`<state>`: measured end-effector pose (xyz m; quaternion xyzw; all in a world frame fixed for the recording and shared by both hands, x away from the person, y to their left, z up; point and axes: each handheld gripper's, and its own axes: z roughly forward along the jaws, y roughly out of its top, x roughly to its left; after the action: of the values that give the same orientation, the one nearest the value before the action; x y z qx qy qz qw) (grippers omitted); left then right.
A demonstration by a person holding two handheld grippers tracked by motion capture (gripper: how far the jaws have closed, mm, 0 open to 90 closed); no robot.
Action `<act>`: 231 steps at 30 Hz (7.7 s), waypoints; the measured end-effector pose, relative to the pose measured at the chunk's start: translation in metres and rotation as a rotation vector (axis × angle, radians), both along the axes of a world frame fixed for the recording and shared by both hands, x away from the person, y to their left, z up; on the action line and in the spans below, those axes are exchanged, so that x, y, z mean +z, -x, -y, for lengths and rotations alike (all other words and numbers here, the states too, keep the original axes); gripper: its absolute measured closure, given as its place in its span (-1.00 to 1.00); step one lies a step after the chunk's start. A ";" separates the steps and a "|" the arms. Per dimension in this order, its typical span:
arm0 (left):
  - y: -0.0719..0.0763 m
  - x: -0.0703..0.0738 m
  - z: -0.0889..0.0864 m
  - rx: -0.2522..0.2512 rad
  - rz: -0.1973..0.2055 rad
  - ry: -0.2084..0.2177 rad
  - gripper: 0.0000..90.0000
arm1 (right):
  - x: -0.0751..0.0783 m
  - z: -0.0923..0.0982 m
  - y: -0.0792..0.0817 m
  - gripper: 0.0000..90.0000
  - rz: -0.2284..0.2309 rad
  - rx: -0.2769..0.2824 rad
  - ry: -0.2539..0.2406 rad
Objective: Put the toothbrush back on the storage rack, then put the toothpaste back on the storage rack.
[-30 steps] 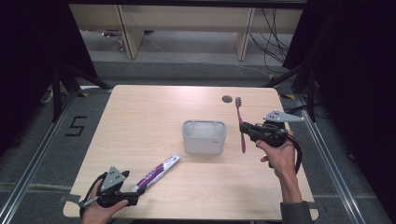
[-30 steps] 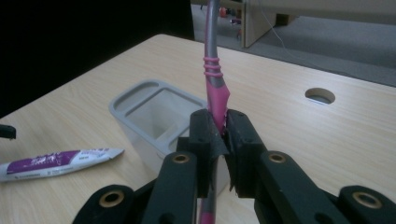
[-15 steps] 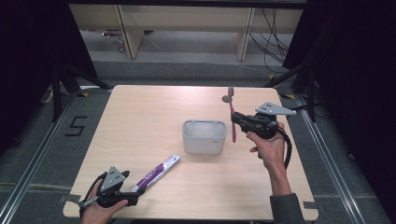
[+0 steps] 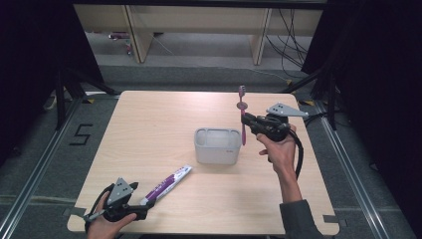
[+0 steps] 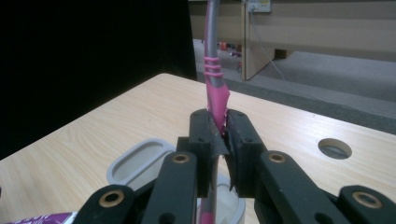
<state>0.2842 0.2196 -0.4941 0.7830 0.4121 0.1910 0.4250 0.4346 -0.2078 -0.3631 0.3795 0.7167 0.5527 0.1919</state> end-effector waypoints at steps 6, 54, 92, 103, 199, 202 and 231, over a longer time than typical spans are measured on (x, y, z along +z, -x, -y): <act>0.000 0.000 0.000 -0.005 -0.004 -0.009 -0.65 | -0.001 -0.007 -0.009 0.81 -0.017 -0.004 -0.023; 0.000 0.001 -0.001 -0.021 -0.011 -0.029 -0.65 | -0.061 -0.020 -0.040 0.80 -0.124 -0.064 0.020; 0.001 -0.001 0.001 -0.010 -0.006 0.001 -0.65 | -0.068 -0.015 -0.030 0.69 -0.132 -0.046 0.077; 0.000 0.000 -0.001 -0.024 -0.011 -0.029 -0.65 | -0.055 -0.012 -0.012 0.08 -0.132 -0.045 0.100; 0.001 0.000 0.000 -0.007 -0.010 0.002 -0.65 | -0.120 0.046 0.138 -0.52 -0.311 0.025 0.238; 0.001 -0.001 0.000 -0.007 -0.015 -0.004 -0.65 | -0.120 0.047 0.140 -0.52 -0.308 0.027 0.239; -0.012 0.004 0.010 -0.041 -0.022 0.011 -0.65 | -0.130 0.065 0.163 -0.49 -0.384 0.019 0.262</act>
<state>0.2965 0.2098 -0.4905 0.7911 0.4016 0.1716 0.4283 0.2721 -0.2731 -0.4927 0.4428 0.8092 0.3743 0.0946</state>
